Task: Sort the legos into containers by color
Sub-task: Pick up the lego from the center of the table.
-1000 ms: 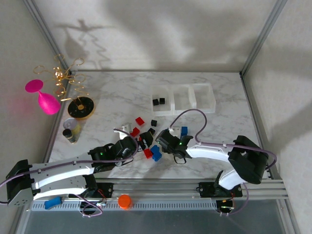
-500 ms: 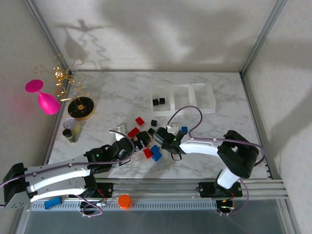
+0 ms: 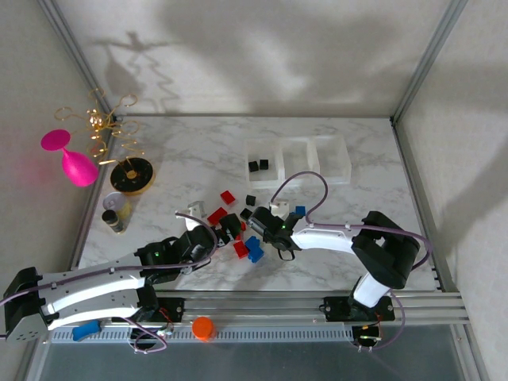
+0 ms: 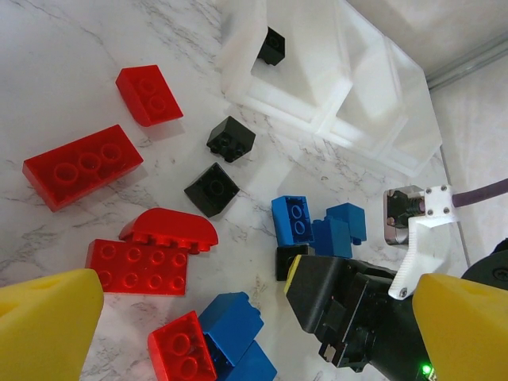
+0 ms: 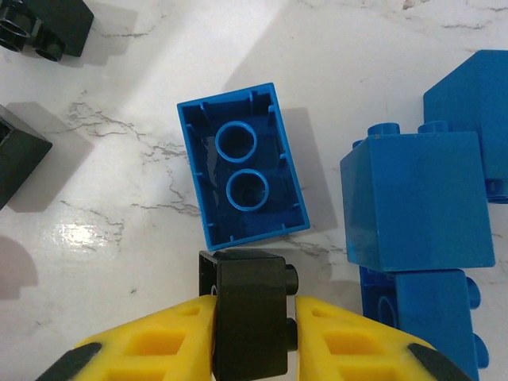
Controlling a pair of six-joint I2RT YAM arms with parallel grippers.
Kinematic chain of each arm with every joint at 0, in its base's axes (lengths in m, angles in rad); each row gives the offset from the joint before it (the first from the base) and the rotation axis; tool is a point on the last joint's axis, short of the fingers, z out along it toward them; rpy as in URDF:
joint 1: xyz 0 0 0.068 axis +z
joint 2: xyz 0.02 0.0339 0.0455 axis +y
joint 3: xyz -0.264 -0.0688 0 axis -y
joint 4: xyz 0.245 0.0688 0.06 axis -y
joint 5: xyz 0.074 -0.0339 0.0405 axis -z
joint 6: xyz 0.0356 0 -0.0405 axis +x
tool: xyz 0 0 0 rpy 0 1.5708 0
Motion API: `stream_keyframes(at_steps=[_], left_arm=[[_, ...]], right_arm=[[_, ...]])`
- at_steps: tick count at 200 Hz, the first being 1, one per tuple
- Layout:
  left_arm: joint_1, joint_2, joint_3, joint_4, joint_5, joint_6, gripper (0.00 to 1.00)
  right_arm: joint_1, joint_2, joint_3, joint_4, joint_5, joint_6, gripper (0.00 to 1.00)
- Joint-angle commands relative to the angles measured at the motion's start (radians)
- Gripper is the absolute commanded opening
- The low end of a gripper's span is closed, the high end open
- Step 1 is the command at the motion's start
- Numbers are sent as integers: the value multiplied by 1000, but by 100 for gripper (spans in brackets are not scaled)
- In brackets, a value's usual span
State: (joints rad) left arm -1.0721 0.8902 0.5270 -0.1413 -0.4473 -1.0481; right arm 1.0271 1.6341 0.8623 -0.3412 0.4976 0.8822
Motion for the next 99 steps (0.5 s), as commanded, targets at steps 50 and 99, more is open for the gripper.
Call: stream_keyframes(at_steps=[50, 99], left_arm=[[-3, -17, 14, -40, -47, -27, 100], [24, -11, 53, -44, -45, 39, 100]], right_arm=[[-6, -128, 20, -42, 28, -37, 23], [-95, -170, 93, -14, 14, -182, 23]])
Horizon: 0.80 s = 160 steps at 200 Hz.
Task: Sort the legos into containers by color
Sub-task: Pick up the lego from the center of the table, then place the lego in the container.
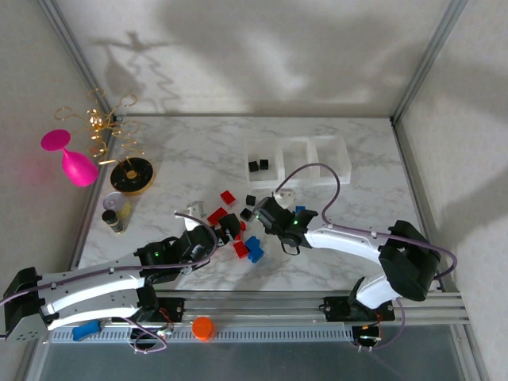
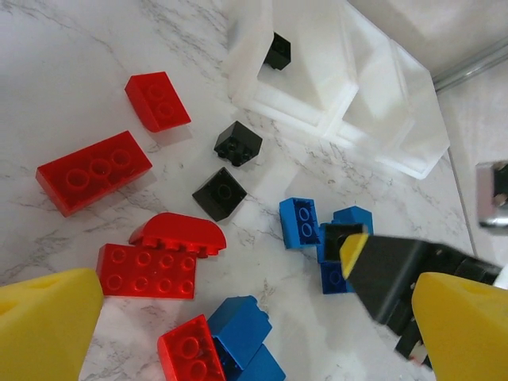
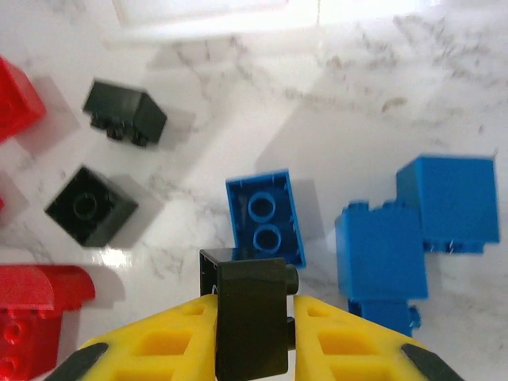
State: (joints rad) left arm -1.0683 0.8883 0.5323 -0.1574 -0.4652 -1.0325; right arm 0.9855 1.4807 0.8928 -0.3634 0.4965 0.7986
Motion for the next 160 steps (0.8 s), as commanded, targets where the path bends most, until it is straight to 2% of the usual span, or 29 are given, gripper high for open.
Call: stream_keyframes(at_steps=[1, 25, 62, 110, 160], left_arm=[[23, -9, 49, -30, -26, 27, 100], [60, -6, 88, -75, -24, 66, 100], [136, -14, 110, -69, 8, 131, 100], [232, 9, 112, -46, 85, 166, 100], [258, 36, 109, -25, 139, 191, 99]], right_arm=[[-55, -16, 65, 9, 16, -103, 23], [-118, 20, 128, 66, 26, -184, 23], [-223, 144, 241, 168, -30, -282, 23], [-283, 344, 411, 224, -42, -367, 23], [-321, 503, 532, 247, -69, -432, 27]])
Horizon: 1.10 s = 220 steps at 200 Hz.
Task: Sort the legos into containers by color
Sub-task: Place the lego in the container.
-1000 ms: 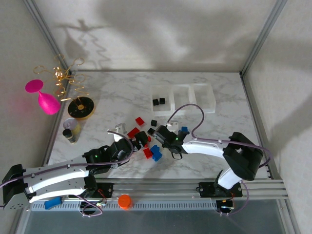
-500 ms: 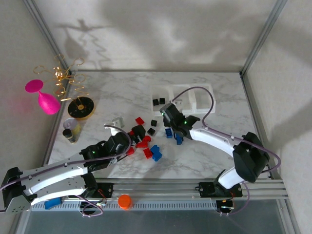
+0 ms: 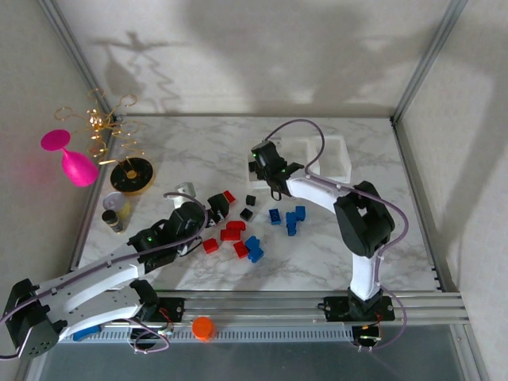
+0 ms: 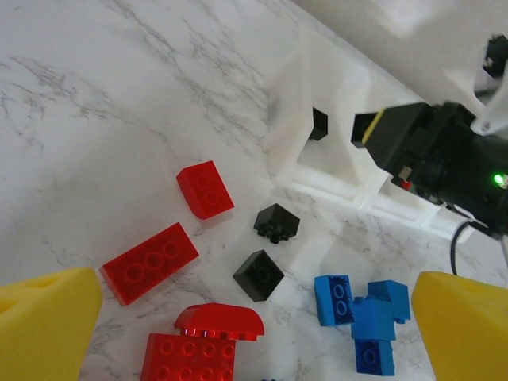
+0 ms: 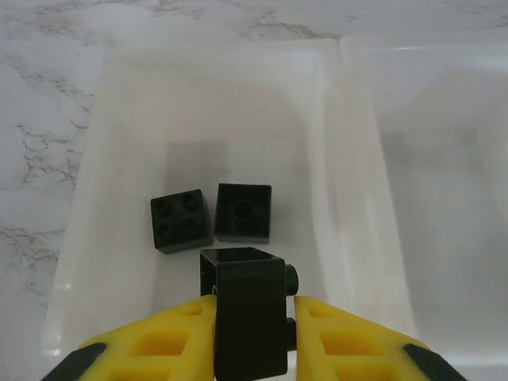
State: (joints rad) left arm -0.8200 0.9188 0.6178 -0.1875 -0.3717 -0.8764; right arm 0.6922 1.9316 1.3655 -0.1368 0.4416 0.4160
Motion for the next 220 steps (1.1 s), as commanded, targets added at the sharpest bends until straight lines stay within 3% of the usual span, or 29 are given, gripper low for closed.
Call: stream_keyframes(at_steps=[1, 53, 128, 220], left_arm=[[11, 5, 24, 6, 46, 36, 99], [12, 0, 39, -13, 51, 43, 99], [12, -57, 16, 6, 94, 16, 100], [2, -98, -62, 4, 126, -65, 100]], right_arm=[[-28, 54, 62, 20, -14, -49, 28], [-30, 23, 86, 5, -36, -73, 45], [-3, -191, -53, -55, -118, -43, 54], [186, -292, -283, -66, -123, 147, 63]])
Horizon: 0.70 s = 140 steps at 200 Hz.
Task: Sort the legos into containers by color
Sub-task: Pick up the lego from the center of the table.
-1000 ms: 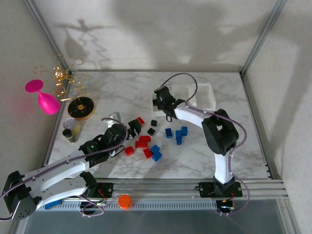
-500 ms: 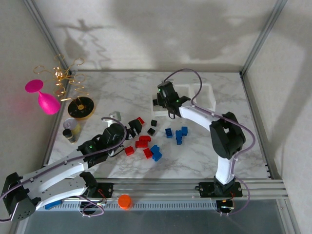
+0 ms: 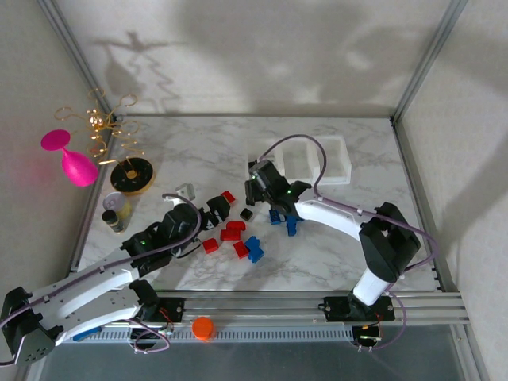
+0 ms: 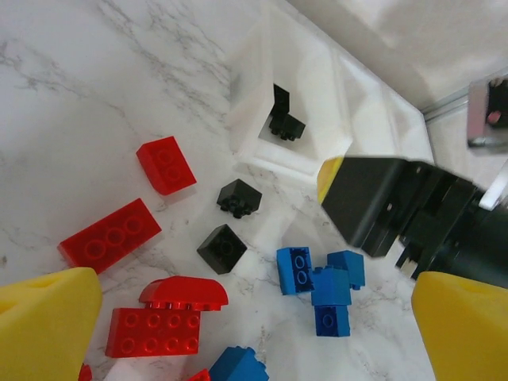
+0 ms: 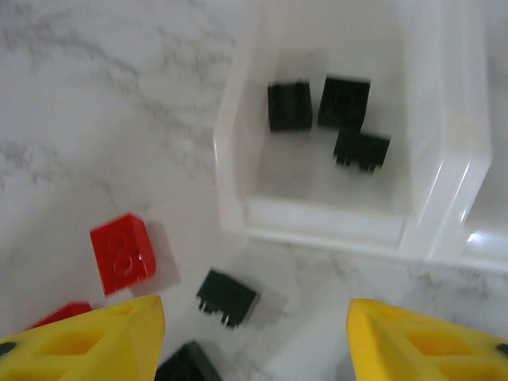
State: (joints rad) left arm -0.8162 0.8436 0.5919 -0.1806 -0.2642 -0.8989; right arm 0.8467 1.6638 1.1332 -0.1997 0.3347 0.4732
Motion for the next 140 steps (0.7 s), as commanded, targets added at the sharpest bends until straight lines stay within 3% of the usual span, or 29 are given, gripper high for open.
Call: stream_keyframes(at_steps=[1, 74, 116, 140], left_arm=[[-2, -23, -38, -3, 19, -44, 100], [-9, -122, -110, -66, -27, -116, 100], [-9, -171, -136, -82, -51, -137, 100], [-9, -177, -139, -88, -50, -138, 100]], right_arm=[[35, -23, -52, -1, -17, 91, 63], [149, 87, -107, 75, 5, 277, 69], [157, 165, -75, 81, 41, 340, 73], [156, 194, -40, 62, 81, 354, 70]])
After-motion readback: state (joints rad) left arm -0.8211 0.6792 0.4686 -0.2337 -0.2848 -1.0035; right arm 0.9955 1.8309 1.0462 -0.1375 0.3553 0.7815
